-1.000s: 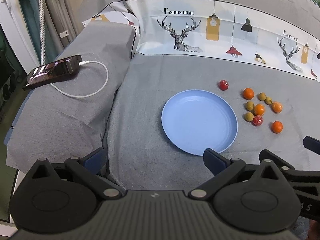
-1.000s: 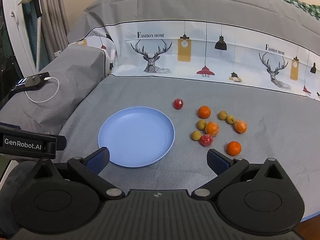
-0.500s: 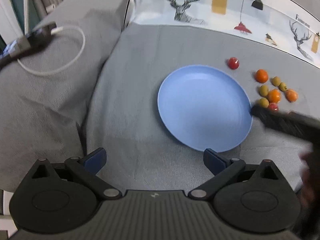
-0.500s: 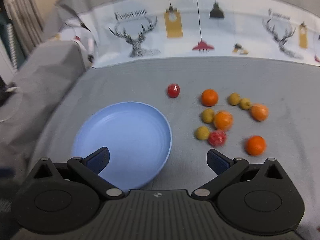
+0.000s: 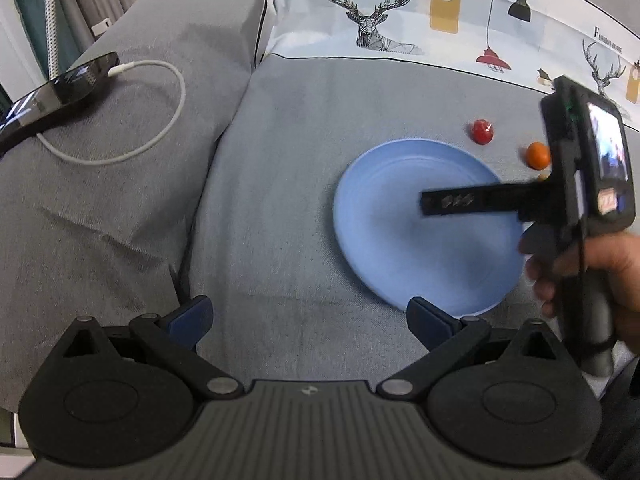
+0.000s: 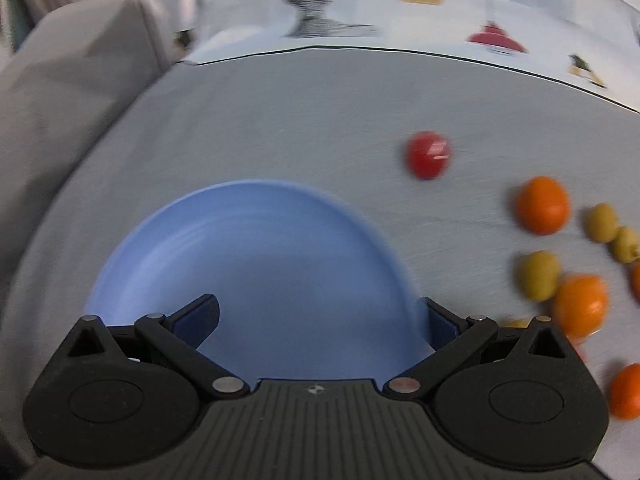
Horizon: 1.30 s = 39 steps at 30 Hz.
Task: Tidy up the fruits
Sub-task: 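Lower both tools toward the fruits, left over a yellow fruit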
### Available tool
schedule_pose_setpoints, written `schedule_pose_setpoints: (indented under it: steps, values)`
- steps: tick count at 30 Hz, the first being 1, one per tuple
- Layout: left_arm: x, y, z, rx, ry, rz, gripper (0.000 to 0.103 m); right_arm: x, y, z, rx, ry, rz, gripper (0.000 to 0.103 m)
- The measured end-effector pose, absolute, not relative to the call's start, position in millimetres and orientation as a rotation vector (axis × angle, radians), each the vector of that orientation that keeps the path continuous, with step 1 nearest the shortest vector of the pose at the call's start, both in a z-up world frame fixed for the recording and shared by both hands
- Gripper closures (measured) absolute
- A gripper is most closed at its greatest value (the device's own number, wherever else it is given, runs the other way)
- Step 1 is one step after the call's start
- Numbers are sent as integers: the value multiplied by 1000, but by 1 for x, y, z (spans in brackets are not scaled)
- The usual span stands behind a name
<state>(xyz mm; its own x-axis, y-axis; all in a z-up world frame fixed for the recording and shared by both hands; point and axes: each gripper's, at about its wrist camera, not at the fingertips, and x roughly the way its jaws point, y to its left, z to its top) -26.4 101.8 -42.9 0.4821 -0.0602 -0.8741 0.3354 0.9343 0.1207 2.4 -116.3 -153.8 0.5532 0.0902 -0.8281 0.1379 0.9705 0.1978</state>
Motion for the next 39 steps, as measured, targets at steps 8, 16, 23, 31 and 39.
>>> schedule_pose_setpoints:
  steps: [8,16,23,31,39]
  values:
    - [-33,104,-35,304,1021,-222,0,-20,-78,-139,236,943,40,1]
    - [-37,68,-28,267,961,-309,0,-124,-118,-92,126,673,-254,1]
    - [-41,19,-43,156,1014,-373,0,-179,-201,-126,335,750,-405,1]
    - [-41,-57,-61,216,1032,-476,0,-181,-261,-169,225,794,-577,1]
    - [-14,-120,-103,340,1080,-513,0,-157,-266,-191,332,818,-470,1]
